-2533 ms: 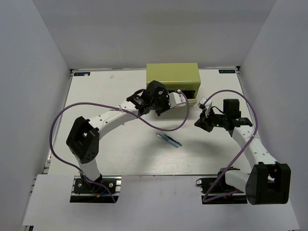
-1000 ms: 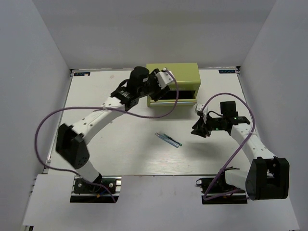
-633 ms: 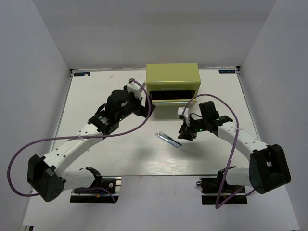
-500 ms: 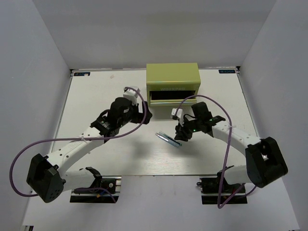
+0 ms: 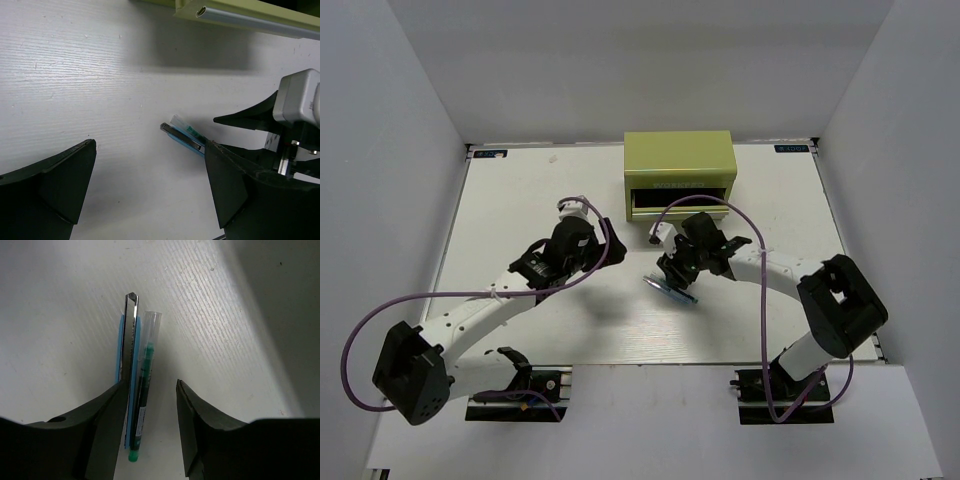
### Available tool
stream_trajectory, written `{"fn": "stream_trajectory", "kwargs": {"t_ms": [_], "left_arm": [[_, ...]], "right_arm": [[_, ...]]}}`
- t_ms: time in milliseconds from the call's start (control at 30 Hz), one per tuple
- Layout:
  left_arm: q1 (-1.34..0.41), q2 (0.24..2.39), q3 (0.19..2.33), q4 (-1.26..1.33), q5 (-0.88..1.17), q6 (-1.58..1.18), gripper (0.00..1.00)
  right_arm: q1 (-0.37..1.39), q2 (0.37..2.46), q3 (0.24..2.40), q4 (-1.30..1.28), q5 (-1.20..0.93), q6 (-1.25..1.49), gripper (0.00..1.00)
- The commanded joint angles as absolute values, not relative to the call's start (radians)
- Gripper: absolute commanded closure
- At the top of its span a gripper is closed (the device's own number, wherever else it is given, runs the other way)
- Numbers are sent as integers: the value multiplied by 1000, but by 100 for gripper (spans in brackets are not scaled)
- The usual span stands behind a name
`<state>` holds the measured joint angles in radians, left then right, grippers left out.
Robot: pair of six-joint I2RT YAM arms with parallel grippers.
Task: Sort the stationery into containers
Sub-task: Pick up the pen from the center of the board.
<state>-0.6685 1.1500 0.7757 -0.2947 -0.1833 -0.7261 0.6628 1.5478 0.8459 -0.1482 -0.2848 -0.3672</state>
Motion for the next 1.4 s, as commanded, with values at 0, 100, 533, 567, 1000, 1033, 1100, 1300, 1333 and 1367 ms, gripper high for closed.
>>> {"fn": "stream_trajectory", "kwargs": {"t_ms": [0,100,533,567,1000,1033,1100,1300,1333,1367], "left_arm": [[-664,1101,759,-301,-206,-752,1],[-664,1101,750,-301,-206,-761,1],[-664,1101,741,-310,-206,-770,1],[-664,1101,741,-310,-206,-770,1],[-664,1111,732,-319,-206,-821,1],[-664,1111,732,-319,-206,-836,1],[-664,1111,732,-310,-206,-845,1],[-664,1111,723,-301,-186,-854,1],[-664,1111,723,-301,-186,-854,1],[-664,1111,713,-301,-186,-854,1]], "right_arm": [[686,1560,888,-106,-227,-322,50],[703,1574,888,-100,-213,-321,50],[716,1649,900,-87,-149,-313,50],[716,1652,896,-81,-141,-314,50],[710,1647,838,-95,-158,-374,69],[710,1646,833,-103,-167,-379,74],[710,1638,830,-112,-190,-387,81],[707,1589,856,-172,-259,-439,96],[704,1563,861,-178,-285,-466,98],[704,1552,868,-195,-293,-477,98]]}}
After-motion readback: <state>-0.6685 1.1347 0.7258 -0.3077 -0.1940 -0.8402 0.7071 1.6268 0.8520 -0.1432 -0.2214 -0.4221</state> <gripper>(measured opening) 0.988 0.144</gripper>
